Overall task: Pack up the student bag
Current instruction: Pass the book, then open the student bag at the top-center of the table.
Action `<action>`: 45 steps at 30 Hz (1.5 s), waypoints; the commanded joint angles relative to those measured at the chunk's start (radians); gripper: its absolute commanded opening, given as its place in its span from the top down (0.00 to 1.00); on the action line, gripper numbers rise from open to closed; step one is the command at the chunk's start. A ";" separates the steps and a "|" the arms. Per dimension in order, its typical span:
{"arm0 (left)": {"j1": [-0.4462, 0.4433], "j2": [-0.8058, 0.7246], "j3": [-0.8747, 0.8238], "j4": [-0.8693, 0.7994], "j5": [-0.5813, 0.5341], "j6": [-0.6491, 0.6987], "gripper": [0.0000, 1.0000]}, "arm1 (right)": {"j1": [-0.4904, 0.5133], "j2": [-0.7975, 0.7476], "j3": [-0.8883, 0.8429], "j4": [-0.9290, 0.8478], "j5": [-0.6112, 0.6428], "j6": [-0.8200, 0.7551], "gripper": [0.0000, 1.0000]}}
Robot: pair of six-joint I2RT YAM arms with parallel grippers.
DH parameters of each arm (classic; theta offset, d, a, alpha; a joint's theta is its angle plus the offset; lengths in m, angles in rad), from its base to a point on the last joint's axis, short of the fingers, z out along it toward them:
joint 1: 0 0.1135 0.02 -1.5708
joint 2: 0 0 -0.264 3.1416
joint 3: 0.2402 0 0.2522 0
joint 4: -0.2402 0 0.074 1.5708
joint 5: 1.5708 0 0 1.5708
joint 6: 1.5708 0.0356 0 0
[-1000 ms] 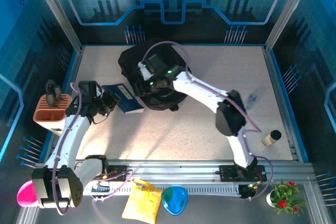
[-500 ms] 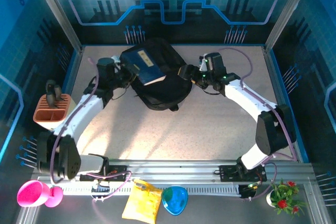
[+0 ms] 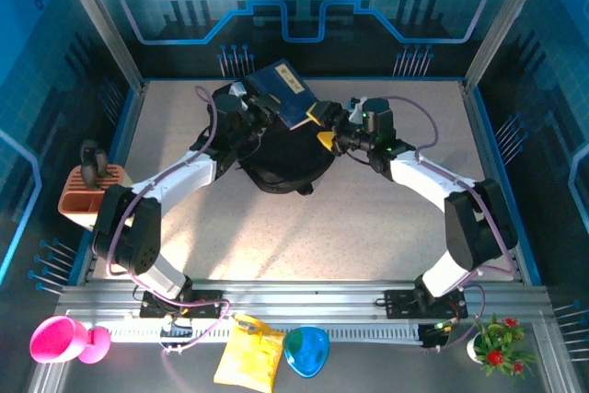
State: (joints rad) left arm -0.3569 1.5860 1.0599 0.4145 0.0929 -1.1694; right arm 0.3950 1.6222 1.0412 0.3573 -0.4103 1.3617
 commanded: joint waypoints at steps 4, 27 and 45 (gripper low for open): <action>-0.021 -0.007 0.030 0.113 -0.052 -0.048 0.89 | 0.028 0.089 0.021 0.212 -0.005 0.145 0.08; -0.036 -0.049 -0.022 -0.004 -0.060 -0.044 0.77 | 0.031 0.158 0.010 0.447 0.019 0.141 0.89; -0.115 0.018 0.043 -0.398 0.077 0.530 0.33 | -0.224 -0.243 -0.196 -0.004 0.081 -0.315 0.96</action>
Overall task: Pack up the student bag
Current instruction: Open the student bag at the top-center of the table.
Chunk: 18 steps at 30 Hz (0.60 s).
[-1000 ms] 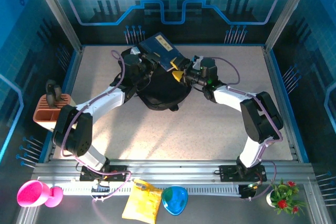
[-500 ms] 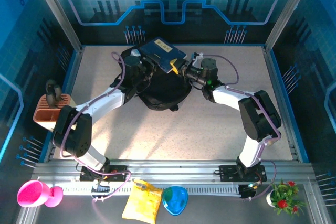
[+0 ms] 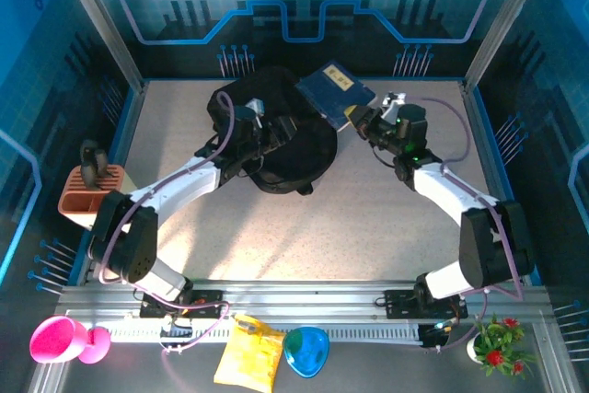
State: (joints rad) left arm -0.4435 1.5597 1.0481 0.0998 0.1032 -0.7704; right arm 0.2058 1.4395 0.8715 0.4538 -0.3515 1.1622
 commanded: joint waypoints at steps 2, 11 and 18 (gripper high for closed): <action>-0.055 0.085 0.091 -0.108 0.085 0.178 0.33 | -0.062 -0.100 -0.030 -0.170 0.035 -0.163 0.96; -0.147 0.304 0.324 -0.316 0.131 0.391 0.39 | -0.132 -0.221 -0.037 -0.360 0.102 -0.287 0.95; -0.158 0.441 0.515 -0.523 0.125 0.522 0.54 | -0.148 -0.228 -0.040 -0.376 0.097 -0.290 0.95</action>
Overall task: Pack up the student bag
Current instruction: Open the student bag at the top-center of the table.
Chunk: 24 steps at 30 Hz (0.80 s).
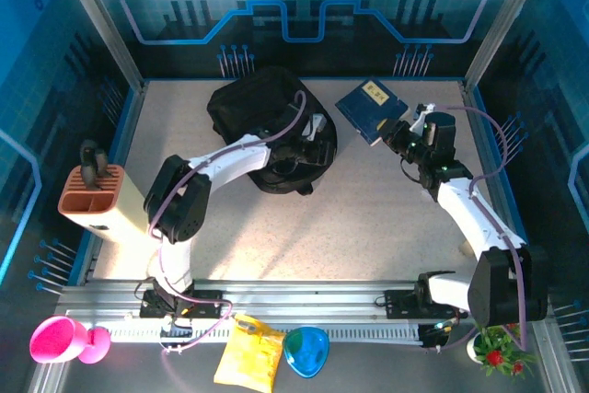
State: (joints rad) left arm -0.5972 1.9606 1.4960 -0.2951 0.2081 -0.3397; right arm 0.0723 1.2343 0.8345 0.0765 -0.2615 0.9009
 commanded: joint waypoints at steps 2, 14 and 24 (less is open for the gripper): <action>-0.006 0.070 0.106 -0.162 0.025 0.097 0.57 | -0.016 -0.022 -0.004 0.000 0.006 -0.028 0.95; -0.006 0.158 0.200 -0.193 -0.011 0.097 0.68 | -0.016 -0.011 -0.013 0.004 0.001 -0.014 0.95; -0.006 0.204 0.251 -0.219 -0.025 0.088 0.79 | -0.016 -0.019 -0.018 -0.007 0.014 -0.014 0.95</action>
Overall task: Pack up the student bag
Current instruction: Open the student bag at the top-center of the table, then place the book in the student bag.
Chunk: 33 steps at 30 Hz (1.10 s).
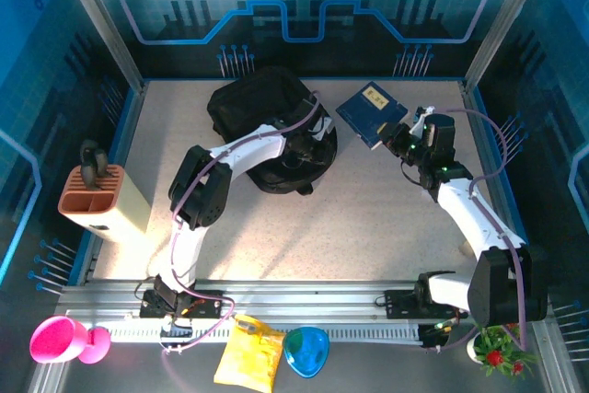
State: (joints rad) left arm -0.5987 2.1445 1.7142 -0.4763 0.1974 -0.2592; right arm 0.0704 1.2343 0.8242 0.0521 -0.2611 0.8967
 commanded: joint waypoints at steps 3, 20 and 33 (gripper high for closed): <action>-0.005 0.009 0.028 -0.033 -0.018 0.007 0.86 | -0.018 -0.024 -0.009 0.010 0.021 -0.014 0.96; 0.023 -0.305 -0.226 0.275 -0.159 -0.024 0.96 | -0.014 -0.080 -0.024 -0.087 0.074 -0.028 0.96; 0.023 -0.436 -0.326 0.492 -0.193 -0.003 0.96 | 0.249 0.007 -0.015 -0.043 0.124 0.068 0.96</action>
State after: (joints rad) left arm -0.5724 1.7584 1.3891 -0.0788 0.0063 -0.2661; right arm 0.2787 1.2217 0.8021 -0.0368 -0.1677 0.9245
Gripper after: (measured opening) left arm 0.054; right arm 0.113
